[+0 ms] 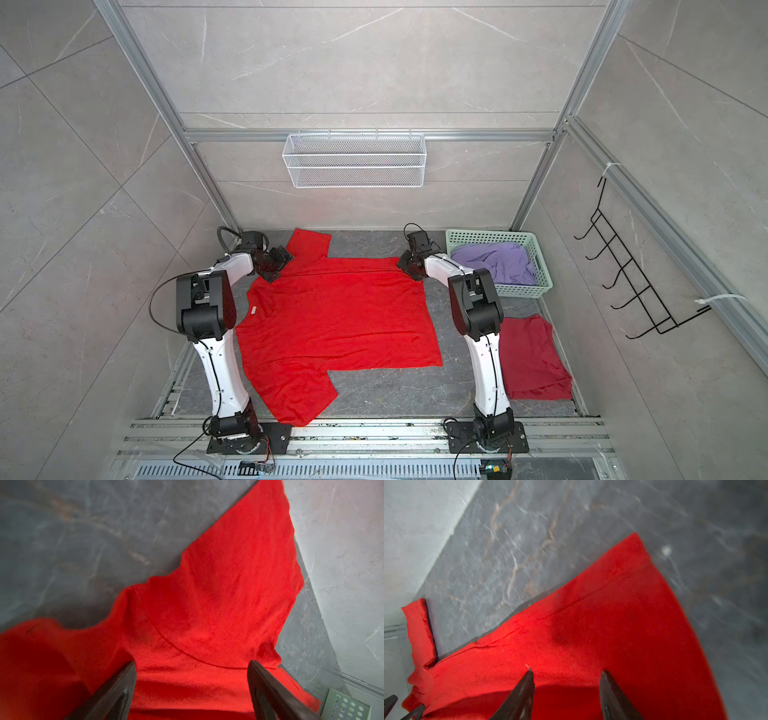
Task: Fold and stack the t-shirts
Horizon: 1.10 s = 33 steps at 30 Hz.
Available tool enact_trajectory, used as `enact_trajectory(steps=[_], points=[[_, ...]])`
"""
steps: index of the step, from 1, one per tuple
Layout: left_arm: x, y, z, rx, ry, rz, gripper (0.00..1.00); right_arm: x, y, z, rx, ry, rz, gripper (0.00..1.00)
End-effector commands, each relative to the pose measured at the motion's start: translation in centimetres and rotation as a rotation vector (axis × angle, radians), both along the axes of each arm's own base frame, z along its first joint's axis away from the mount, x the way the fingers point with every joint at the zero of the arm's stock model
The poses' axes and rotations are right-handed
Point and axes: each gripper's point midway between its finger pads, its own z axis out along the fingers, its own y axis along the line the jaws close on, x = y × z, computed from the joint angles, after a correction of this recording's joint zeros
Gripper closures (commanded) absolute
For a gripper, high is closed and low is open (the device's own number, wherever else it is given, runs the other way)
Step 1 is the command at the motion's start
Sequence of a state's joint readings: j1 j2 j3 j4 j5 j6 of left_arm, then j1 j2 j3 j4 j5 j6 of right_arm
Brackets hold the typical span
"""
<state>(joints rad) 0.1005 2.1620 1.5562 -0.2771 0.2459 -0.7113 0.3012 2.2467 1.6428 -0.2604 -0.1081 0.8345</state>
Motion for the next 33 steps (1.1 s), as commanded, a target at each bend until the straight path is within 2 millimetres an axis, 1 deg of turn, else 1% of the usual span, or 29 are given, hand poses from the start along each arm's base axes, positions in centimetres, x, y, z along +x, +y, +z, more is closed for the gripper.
enact_trajectory(steps=[1,8,12,15,18,20,23,27,30,33], points=[[-4.7,1.1,-3.0,0.006,0.163,0.027,0.13,-3.8,-2.0,-2.8,-0.069,0.131,0.010,0.47],[-7.3,0.9,-1.8,0.029,0.163,0.007,0.14,-5.9,-2.8,-1.2,-0.106,0.114,0.051,0.47],[-7.7,0.9,-0.3,0.042,0.141,-0.012,0.14,-6.0,-2.9,-0.2,-0.121,0.094,0.081,0.47],[-6.5,0.5,1.8,0.040,0.074,-0.047,0.14,-5.3,-2.5,1.3,-0.120,0.044,0.113,0.47],[-4.6,0.5,4.4,0.056,-0.001,-0.087,0.14,-3.9,-2.3,3.4,-0.129,-0.034,0.139,0.46],[-3.3,0.7,5.7,0.081,-0.041,-0.111,0.14,-2.9,-2.5,4.6,-0.144,-0.071,0.139,0.46],[-1.4,1.4,6.5,0.141,-0.057,-0.137,0.15,-1.5,-3.6,5.6,-0.175,-0.099,0.097,0.44],[0.7,2.0,4.9,0.172,-0.032,-0.166,0.16,-0.2,-5.4,5.1,-0.167,-0.076,0.026,0.42],[2.3,1.9,3.8,0.170,-0.034,-0.182,0.17,0.5,-6.3,4.3,-0.160,-0.064,-0.005,0.40],[3.8,2.0,2.9,0.168,-0.044,-0.186,0.19,1.2,-6.6,3.7,-0.158,-0.062,-0.020,0.39]])
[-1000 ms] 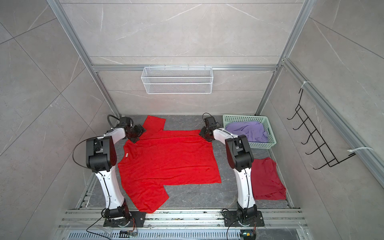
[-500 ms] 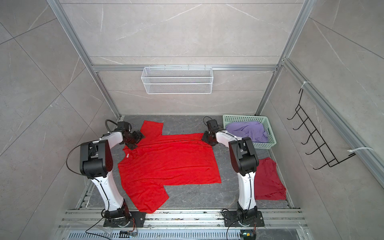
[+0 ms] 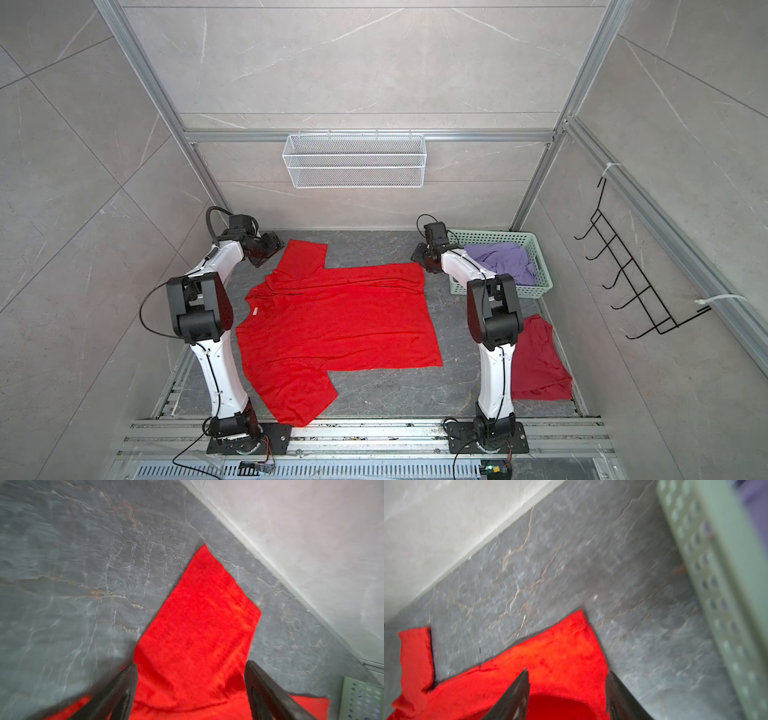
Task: Fold and stack the t-shirts
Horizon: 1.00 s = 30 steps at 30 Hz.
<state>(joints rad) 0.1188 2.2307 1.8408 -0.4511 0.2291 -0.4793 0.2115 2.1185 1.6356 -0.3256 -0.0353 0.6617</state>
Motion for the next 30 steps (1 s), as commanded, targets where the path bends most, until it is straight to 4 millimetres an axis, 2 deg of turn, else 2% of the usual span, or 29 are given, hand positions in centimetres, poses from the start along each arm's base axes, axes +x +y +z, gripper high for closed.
enact_trajectory(steps=[1,3,4,5,6,7,9,16,20,25,30], points=[[0.5,0.3,-1.9,0.023,0.038,-0.030,0.19,0.4,-0.4,-2.1,-0.014,0.040,-0.025,0.39],[1.2,0.7,-1.9,0.039,0.028,-0.017,0.19,0.8,-0.2,-2.6,-0.013,0.045,-0.023,0.38],[1.4,0.8,-3.1,0.040,0.046,-0.017,0.19,0.9,-0.1,-2.9,-0.013,0.048,-0.023,0.38],[1.6,0.9,-3.4,0.050,0.051,-0.011,0.19,1.0,-0.2,-3.4,-0.014,0.058,-0.027,0.38],[1.7,0.9,-3.6,0.054,0.057,-0.011,0.19,1.1,-0.1,-3.7,-0.015,0.065,-0.029,0.37],[1.8,0.6,-4.0,0.055,0.067,-0.016,0.19,1.1,-0.2,-4.0,-0.016,0.072,-0.035,0.33],[1.8,0.2,-4.5,0.071,0.088,-0.021,0.19,1.2,-0.3,-4.7,-0.024,0.088,-0.040,0.32],[1.8,-3.0,-7.0,0.145,0.177,-0.078,0.21,1.4,-0.2,-6.5,-0.024,0.132,-0.054,0.32],[2.0,-4.1,-8.1,0.163,0.211,-0.084,0.25,2.1,0.7,-6.8,-0.015,0.133,-0.030,0.32],[2.0,-4.0,-8.4,0.170,0.219,-0.056,0.34,2.4,1.2,-7.3,-0.059,0.148,-0.014,0.33],[2.1,-3.3,-8.1,0.199,0.213,-0.036,0.57,2.5,1.6,-7.8,-0.087,0.175,0.004,0.37]])
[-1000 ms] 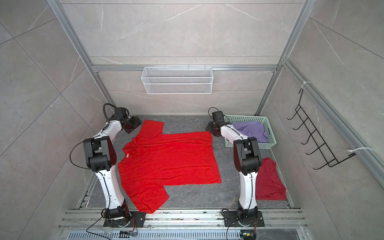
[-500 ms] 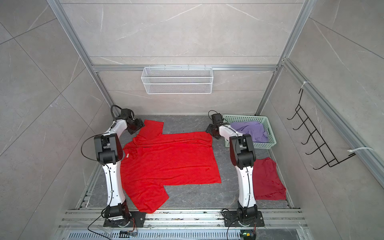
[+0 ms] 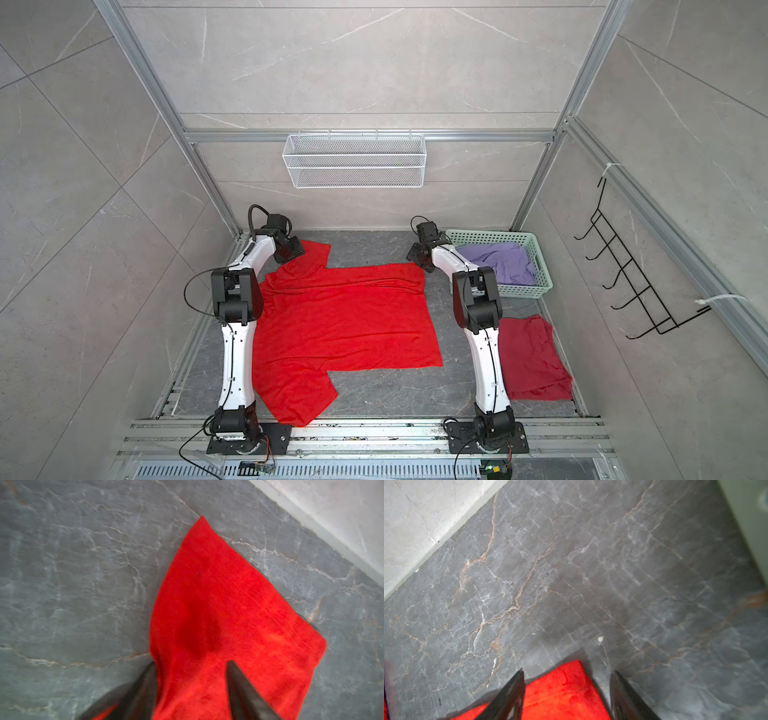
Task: Fold and stack the t-shirts
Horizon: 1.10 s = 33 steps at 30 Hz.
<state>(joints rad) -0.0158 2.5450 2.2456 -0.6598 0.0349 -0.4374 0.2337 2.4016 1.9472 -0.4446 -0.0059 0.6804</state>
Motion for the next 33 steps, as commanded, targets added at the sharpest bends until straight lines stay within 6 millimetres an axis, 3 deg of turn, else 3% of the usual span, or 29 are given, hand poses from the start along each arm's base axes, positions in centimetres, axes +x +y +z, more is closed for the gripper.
enact_trajectory(steps=[1,5,8,10,12,17,22,33], points=[[-1.5,1.2,-2.2,0.024,0.084,0.035,0.61,-1.5,0.0,-2.5,-0.069,0.098,0.021,0.37],[-1.2,1.3,-1.9,0.026,0.069,0.038,0.70,-2.2,0.0,-3.3,-0.148,0.144,0.028,0.42],[-1.0,1.3,-1.7,0.027,0.059,0.036,0.74,-2.2,0.2,-3.7,-0.187,0.176,0.035,0.54],[-0.9,1.3,-1.8,0.028,0.056,0.036,0.79,-2.1,0.2,-3.5,-0.210,0.186,0.035,0.68],[-0.9,1.3,-1.9,0.030,0.057,0.033,0.83,-2.2,0.3,-4.7,-0.222,0.212,0.040,0.80],[-0.7,1.3,-1.5,0.032,0.046,0.027,0.98,-1.9,0.3,-4.3,-0.230,0.204,0.036,0.98],[-0.1,1.2,0.3,0.031,0.000,0.015,1.00,-1.1,0.0,-2.0,-0.252,0.149,0.031,1.00],[2.1,1.5,8.1,0.052,-0.245,-0.037,1.00,1.4,-0.2,5.5,-0.251,-0.092,0.004,1.00]])
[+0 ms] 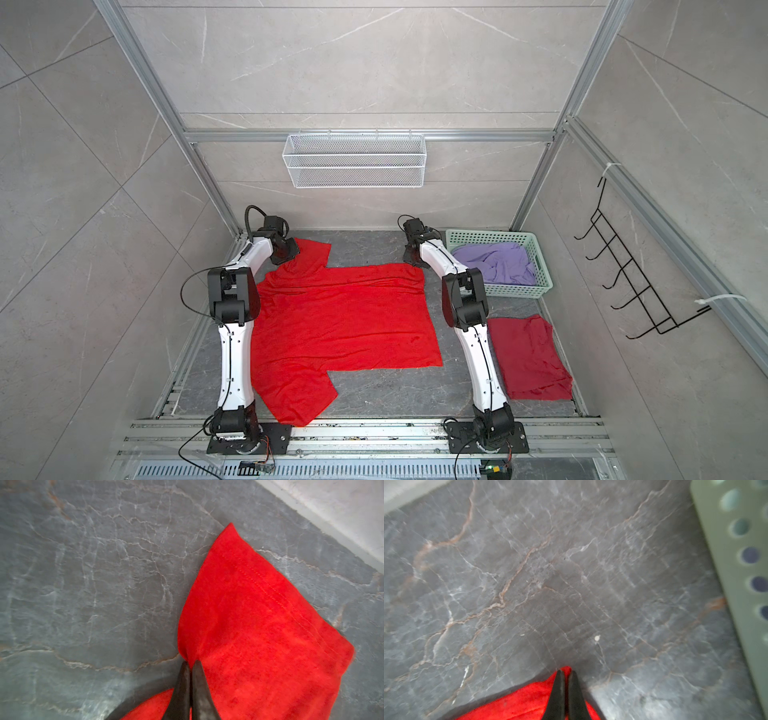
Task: Fold and stack the t-shirts
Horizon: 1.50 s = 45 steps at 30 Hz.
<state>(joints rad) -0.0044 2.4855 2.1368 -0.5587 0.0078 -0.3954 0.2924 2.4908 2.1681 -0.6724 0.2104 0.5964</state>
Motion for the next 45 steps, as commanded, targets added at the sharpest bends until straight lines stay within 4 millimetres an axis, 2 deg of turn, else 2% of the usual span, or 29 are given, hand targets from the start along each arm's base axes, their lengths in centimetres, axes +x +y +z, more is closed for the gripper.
enact_trajectory(steps=[1,4,6,7,8,14,25,33,39,45], points=[[2.1,0.3,8.1,0.010,-0.208,-0.031,1.00,1.6,0.0,5.4,0.003,-0.152,0.003,1.00],[2.5,0.6,9.6,0.012,-0.260,-0.032,1.00,2.3,0.2,6.6,0.017,-0.198,0.003,1.00],[2.7,0.8,9.8,0.006,-0.278,-0.028,1.00,2.7,0.3,7.4,0.027,-0.226,0.004,1.00],[2.7,0.9,12.0,0.006,-0.321,-0.026,1.00,2.8,0.4,7.7,0.030,-0.238,0.003,1.00],[2.7,1.0,12.5,0.005,-0.336,-0.023,1.00,3.0,0.4,8.1,0.033,-0.253,0.002,1.00],[2.7,2.3,14.2,0.008,-0.389,0.004,1.00,3.9,0.1,10.1,0.038,-0.319,0.000,1.00],[2.0,3.5,15.1,0.025,-0.402,0.005,1.00,4.1,-0.3,9.2,0.017,-0.289,0.003,1.00],[-0.6,4.5,16.4,0.075,-0.397,-0.008,1.00,3.0,-1.1,9.6,0.016,-0.285,0.024,1.00],[-4.0,5.0,15.2,0.123,-0.320,-0.004,1.00,1.7,-0.5,8.7,0.053,-0.259,0.061,1.00],[-7.1,5.9,14.9,0.156,-0.277,0.048,1.00,0.3,-0.7,8.2,0.058,-0.255,0.062,1.00]])
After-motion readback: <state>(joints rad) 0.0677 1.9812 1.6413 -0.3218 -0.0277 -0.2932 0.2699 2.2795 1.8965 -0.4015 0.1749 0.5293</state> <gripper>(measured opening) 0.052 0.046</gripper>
